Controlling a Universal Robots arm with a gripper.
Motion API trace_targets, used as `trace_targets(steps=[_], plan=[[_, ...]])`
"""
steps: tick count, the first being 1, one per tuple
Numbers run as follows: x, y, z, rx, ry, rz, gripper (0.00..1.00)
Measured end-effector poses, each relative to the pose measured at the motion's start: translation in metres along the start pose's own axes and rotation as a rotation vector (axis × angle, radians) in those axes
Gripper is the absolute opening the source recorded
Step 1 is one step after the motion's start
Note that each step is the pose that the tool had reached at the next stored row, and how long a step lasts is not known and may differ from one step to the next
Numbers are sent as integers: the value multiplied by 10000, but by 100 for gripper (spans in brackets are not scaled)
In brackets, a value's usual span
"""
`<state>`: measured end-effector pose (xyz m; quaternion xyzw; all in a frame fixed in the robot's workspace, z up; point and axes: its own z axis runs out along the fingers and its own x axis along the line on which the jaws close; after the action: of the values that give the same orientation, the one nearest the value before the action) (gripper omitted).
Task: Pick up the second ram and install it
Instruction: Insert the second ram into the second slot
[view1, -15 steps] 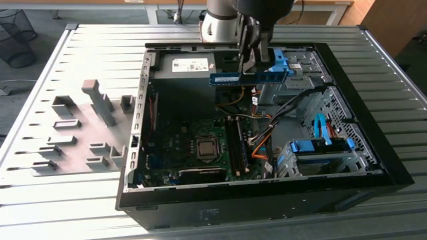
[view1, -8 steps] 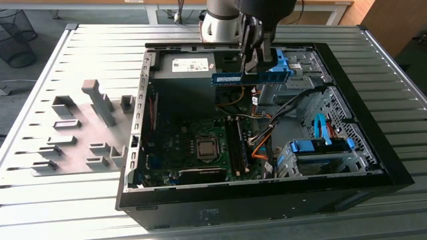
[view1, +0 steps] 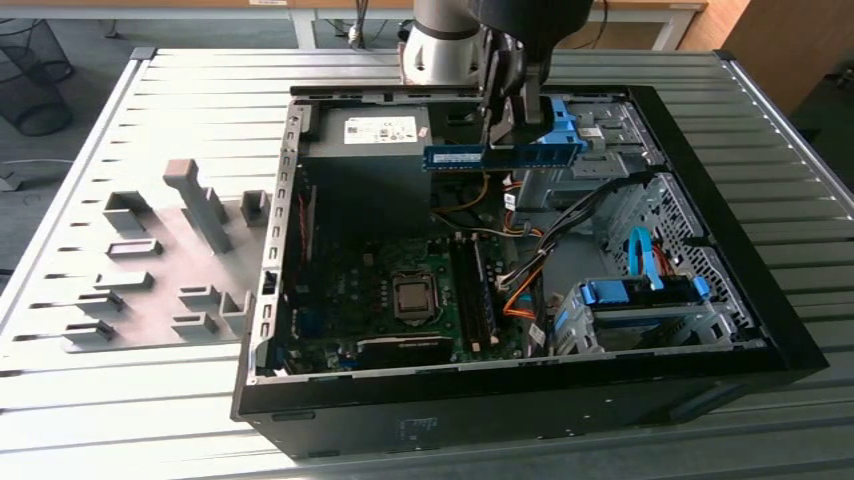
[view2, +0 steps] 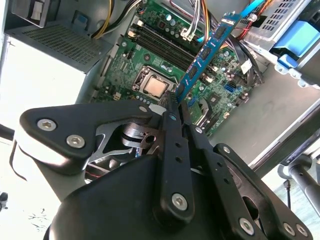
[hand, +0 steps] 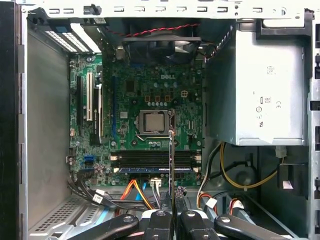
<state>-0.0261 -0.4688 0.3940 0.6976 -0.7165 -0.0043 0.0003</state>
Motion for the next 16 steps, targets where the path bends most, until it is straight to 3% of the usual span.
trace_targets(steps=[16], plan=[[0,0,3,4,-5,590,14]])
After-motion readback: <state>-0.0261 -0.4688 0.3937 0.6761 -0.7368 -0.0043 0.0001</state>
